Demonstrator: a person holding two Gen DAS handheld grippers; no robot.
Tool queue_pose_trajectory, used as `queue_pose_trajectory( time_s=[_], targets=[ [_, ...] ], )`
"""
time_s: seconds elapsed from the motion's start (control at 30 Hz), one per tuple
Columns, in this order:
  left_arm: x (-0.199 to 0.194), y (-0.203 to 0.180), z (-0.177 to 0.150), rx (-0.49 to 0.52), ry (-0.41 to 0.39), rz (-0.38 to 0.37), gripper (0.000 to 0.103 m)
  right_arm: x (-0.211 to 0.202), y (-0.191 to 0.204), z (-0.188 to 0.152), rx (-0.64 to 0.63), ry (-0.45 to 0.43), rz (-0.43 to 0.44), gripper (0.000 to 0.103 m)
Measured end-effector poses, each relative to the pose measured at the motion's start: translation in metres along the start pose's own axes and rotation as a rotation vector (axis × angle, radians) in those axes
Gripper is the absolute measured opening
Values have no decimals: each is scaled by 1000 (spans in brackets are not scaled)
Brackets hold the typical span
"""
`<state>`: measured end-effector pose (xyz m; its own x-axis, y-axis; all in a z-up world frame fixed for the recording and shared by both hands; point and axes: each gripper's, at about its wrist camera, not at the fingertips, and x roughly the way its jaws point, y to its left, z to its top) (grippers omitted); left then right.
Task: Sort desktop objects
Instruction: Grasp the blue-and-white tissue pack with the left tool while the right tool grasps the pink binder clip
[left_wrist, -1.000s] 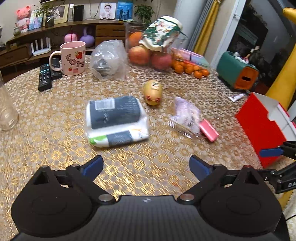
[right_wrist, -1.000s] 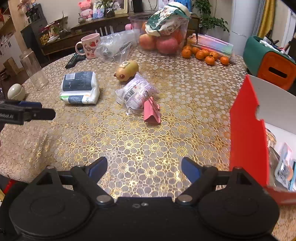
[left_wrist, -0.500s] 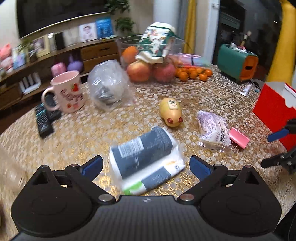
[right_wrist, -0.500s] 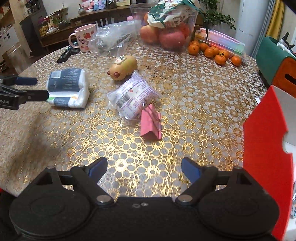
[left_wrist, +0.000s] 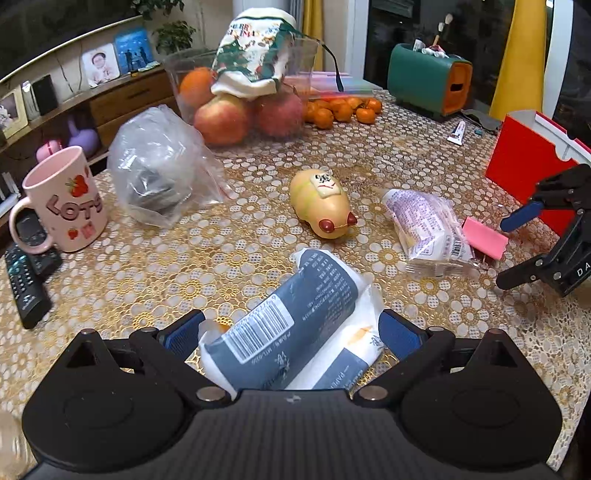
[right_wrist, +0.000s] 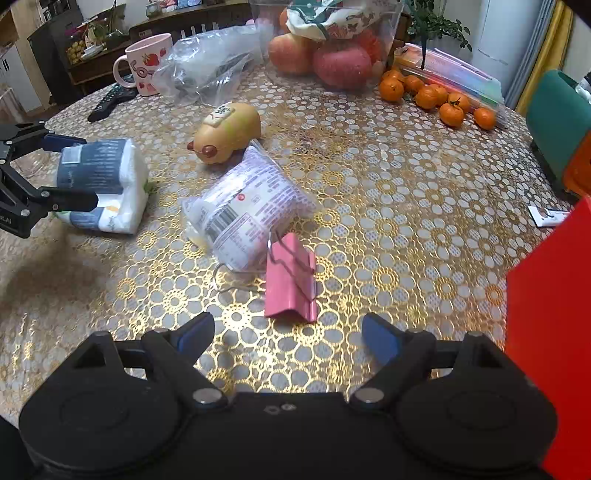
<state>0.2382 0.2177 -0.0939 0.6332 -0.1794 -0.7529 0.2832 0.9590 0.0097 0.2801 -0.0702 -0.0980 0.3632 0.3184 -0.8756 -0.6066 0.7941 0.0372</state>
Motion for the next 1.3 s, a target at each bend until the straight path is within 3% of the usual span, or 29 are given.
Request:
queue_pose_trajectory(
  time_s=[0.5, 0.77, 0.9, 1.03, 1.13, 1.3],
  targets=[
    [17, -5, -10, -17, 5, -33, 100, 14, 7, 8, -50, -9, -23, 79],
    [17, -6, -16, -58, 19, -39, 92, 14, 14, 11, -79, -38, -1, 56],
    [15, -6, -17, -105, 20, -44, 78, 14, 15, 11, -80, -46, 8, 50],
    [10, -5, -18, -171, 14, -51, 60, 13, 14, 11, -73, -51, -1, 37],
    [6, -5, -20, -217, 7, -57, 48, 10, 11, 8, -57, -55, 4, 35],
    [-2, -10, -25, -293, -5, -60, 35, 4, 8, 2, -41, -68, 13, 27]
  ],
)
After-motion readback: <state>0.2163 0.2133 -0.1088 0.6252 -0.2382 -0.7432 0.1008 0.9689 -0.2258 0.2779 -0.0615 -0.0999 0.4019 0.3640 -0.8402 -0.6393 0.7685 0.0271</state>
